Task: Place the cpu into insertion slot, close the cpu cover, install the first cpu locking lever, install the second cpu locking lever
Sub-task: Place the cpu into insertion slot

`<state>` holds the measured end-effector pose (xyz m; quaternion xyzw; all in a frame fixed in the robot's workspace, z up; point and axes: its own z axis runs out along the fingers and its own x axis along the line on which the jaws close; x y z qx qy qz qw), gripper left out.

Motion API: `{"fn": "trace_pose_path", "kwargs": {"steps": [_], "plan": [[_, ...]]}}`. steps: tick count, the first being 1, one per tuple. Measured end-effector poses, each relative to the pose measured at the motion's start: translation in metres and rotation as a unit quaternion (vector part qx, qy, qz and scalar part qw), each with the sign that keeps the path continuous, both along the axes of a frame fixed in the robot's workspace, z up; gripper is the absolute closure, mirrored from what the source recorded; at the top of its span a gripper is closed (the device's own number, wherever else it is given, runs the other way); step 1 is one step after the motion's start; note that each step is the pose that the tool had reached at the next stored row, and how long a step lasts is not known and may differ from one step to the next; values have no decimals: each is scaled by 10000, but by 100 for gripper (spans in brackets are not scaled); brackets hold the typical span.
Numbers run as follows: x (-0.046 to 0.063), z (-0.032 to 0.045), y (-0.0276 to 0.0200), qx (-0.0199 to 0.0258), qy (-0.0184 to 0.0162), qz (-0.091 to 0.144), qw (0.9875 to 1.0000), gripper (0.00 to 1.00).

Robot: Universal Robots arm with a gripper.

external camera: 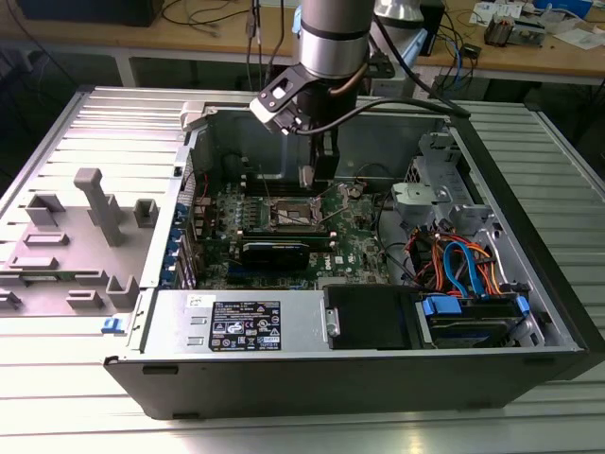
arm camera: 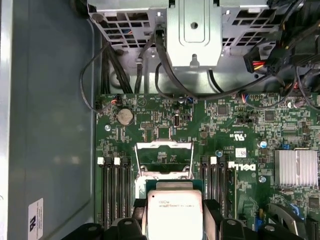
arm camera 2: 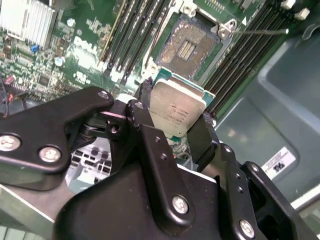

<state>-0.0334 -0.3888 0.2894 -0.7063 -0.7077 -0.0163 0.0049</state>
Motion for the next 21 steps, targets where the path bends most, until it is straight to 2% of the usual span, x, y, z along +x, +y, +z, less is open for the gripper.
{"fn": "trace_pose_path", "kwargs": {"steps": [4, 21], "plan": [[-85, -48, 0, 0, -31, 0, 10000, 46], [-114, -118, 0, 0, -36, -28, 10000, 46]]}}
